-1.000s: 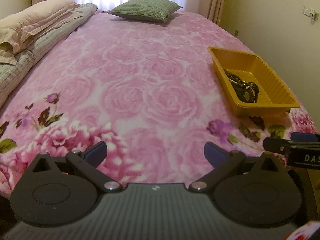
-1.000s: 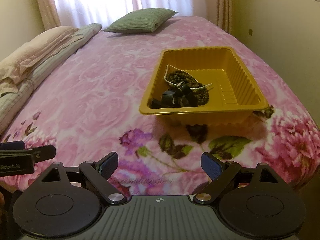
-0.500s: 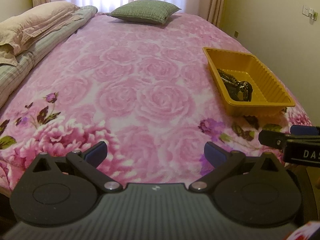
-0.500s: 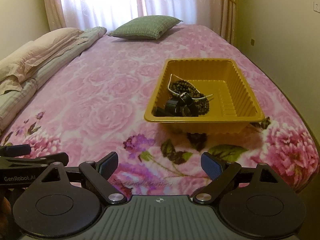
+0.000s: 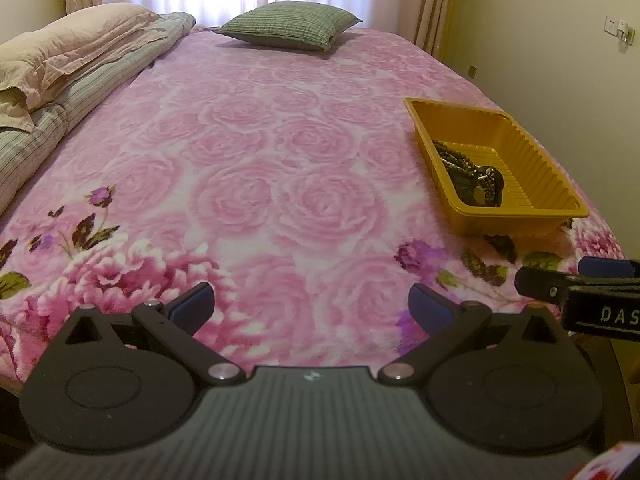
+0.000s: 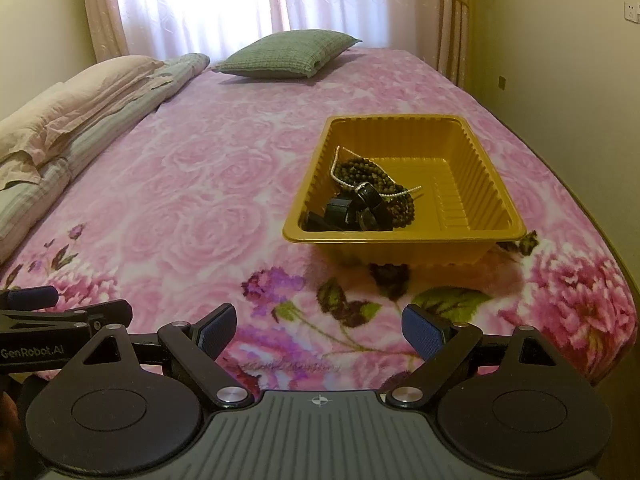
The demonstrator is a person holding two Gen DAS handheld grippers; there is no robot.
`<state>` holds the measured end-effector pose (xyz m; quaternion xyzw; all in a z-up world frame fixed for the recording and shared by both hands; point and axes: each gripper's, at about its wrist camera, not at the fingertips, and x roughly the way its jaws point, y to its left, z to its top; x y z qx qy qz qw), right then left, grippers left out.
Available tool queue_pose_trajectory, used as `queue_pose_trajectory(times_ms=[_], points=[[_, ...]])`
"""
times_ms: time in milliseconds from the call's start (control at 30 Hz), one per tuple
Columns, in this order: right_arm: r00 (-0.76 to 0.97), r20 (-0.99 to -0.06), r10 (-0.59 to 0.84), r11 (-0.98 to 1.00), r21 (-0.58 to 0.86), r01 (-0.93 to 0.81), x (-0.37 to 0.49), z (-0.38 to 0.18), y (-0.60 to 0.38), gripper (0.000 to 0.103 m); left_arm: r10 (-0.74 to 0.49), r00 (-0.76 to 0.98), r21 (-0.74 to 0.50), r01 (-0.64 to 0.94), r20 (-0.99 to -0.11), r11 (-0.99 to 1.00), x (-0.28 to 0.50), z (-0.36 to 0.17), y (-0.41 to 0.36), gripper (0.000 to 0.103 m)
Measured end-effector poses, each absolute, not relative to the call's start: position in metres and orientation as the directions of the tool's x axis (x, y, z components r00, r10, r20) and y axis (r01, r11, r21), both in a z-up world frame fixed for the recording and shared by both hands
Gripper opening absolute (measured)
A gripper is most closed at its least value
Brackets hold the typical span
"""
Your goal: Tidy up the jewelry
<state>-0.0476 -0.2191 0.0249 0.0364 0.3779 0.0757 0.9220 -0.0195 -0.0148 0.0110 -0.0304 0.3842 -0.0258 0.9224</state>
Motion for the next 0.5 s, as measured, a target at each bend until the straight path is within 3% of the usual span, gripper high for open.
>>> queue_pose_trajectory(times_ms=[500], points=[[0.703, -0.691, 0.167, 0.986, 0.124, -0.112, -0.0472, 0.0241, -0.2189, 0.089, -0.072, 0.705, -0.079, 0.023, -0.706, 0.997, -0.0192, 0.0108, -0.0145, 0.103]])
